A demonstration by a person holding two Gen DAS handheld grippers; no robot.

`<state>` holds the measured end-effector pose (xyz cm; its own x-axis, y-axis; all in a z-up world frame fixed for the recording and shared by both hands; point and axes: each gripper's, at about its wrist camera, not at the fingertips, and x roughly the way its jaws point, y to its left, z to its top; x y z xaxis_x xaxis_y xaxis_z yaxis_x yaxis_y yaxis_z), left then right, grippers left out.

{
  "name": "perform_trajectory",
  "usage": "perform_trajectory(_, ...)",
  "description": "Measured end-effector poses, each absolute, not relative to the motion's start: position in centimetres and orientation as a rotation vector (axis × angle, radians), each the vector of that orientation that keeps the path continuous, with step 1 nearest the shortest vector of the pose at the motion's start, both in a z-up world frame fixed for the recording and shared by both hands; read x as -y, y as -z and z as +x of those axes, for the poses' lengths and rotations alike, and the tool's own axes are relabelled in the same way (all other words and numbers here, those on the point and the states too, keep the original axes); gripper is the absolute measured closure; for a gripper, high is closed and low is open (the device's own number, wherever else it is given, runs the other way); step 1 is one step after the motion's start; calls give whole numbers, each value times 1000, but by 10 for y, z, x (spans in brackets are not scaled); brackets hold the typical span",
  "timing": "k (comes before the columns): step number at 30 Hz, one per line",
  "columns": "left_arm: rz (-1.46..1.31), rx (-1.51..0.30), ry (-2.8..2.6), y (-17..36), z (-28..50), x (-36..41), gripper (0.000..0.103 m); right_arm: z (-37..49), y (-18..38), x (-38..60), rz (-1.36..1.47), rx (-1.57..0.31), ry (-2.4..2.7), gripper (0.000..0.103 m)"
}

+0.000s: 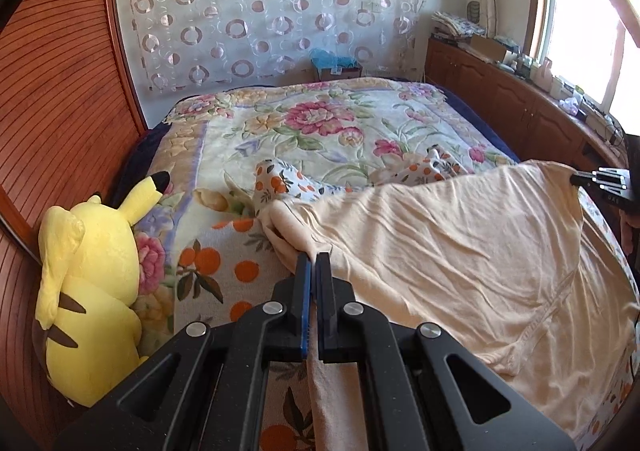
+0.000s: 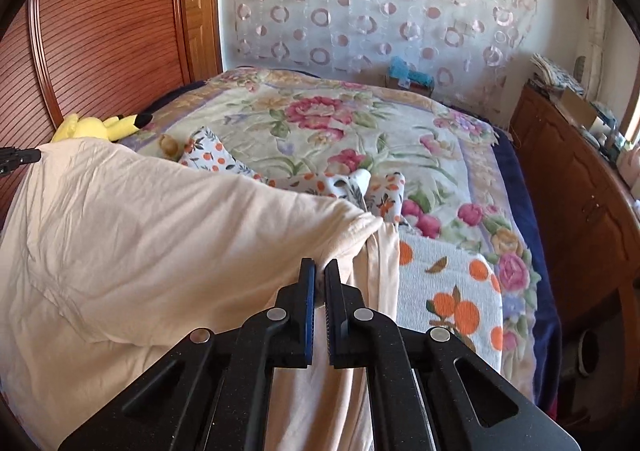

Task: Fold small clothes

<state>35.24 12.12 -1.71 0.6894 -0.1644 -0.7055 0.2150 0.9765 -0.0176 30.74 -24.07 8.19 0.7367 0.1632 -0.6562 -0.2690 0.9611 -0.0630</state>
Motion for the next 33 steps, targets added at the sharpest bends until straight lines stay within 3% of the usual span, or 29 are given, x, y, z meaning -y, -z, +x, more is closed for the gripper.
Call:
perform_trajectory(19, 145, -934, 221, 54, 360, -117, 100, 315, -73, 243, -183, -748, -259, 99)
perform_trajectory(33, 27, -705, 233, -40, 311, -134, 101, 267, -124, 257, -132, -591, -254, 100)
